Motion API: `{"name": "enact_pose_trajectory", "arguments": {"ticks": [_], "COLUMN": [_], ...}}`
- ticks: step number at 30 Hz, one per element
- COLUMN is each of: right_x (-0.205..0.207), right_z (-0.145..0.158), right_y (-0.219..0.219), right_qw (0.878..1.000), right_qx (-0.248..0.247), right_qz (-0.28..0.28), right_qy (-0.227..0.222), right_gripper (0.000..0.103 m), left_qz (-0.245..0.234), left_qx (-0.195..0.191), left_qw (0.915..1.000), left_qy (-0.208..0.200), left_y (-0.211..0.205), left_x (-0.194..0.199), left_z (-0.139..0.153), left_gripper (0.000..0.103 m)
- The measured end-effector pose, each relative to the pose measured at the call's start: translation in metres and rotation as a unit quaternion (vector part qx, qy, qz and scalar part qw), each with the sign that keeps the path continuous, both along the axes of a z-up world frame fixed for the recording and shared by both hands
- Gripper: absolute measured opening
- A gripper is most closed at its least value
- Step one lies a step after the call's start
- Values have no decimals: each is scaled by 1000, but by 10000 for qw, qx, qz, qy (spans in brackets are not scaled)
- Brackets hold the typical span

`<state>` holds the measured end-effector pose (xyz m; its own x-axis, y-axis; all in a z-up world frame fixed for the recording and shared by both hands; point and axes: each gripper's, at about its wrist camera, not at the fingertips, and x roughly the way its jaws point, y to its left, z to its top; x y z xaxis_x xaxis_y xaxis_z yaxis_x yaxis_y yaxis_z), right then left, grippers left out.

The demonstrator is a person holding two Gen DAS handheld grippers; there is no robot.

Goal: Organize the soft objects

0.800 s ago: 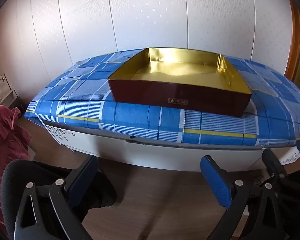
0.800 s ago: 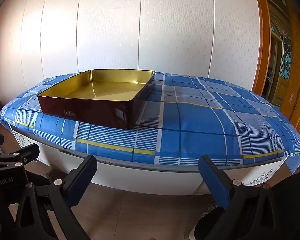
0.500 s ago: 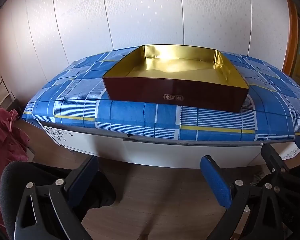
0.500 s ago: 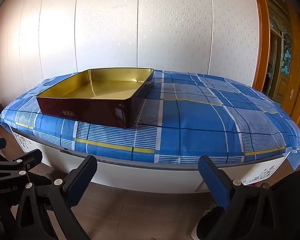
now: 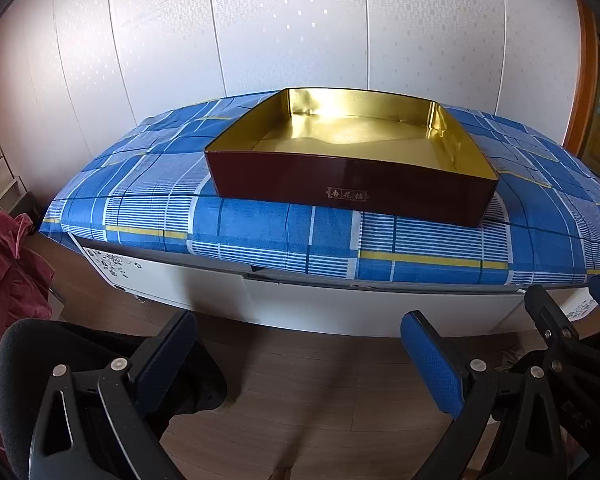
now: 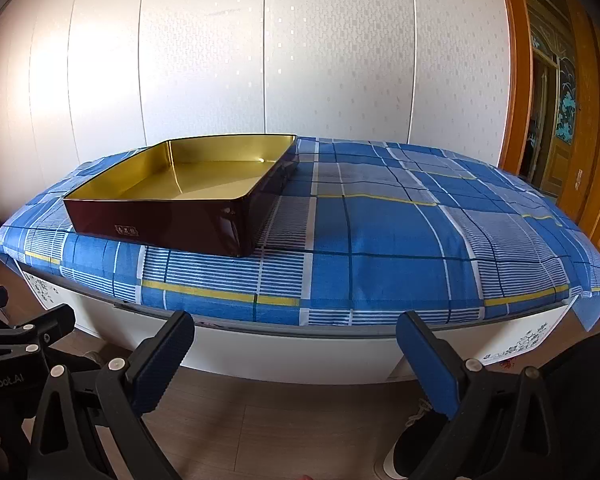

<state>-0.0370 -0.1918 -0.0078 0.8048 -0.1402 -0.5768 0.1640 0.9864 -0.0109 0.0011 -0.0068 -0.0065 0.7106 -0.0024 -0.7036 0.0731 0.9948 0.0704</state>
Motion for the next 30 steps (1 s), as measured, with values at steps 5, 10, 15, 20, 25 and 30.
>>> {"name": "enact_pose_trajectory", "arguments": {"ticks": [5,10,15,20,25,30], "right_x": [0,2,2,3,3,4], "right_z": [0,-2,-3,-3,-3,-5], "right_y": [-3,-5,-6,-7,-6,-6], "right_qw": [10000,9999,9998,9998,9998,9997], "right_qx": [49,105,133,143,146,208], "right_qz": [-49,-99,-115,-108,-115,-75], "right_qy": [17,67,82,79,82,123], "right_gripper": [103,103,103,103,103,103], "left_qz": [-59,-133,-144,-154,-169,-195], "left_qx": [-17,-122,-171,-159,-178,-215], "left_qw": [10000,9998,9997,9997,9997,9995], "left_qy": [9,63,49,68,82,129], "left_y": [-1,1,3,2,2,3], "left_x": [0,0,0,1,1,2], "left_z": [0,-2,-1,-1,-1,-2], "left_gripper": [103,103,103,103,103,103]}}
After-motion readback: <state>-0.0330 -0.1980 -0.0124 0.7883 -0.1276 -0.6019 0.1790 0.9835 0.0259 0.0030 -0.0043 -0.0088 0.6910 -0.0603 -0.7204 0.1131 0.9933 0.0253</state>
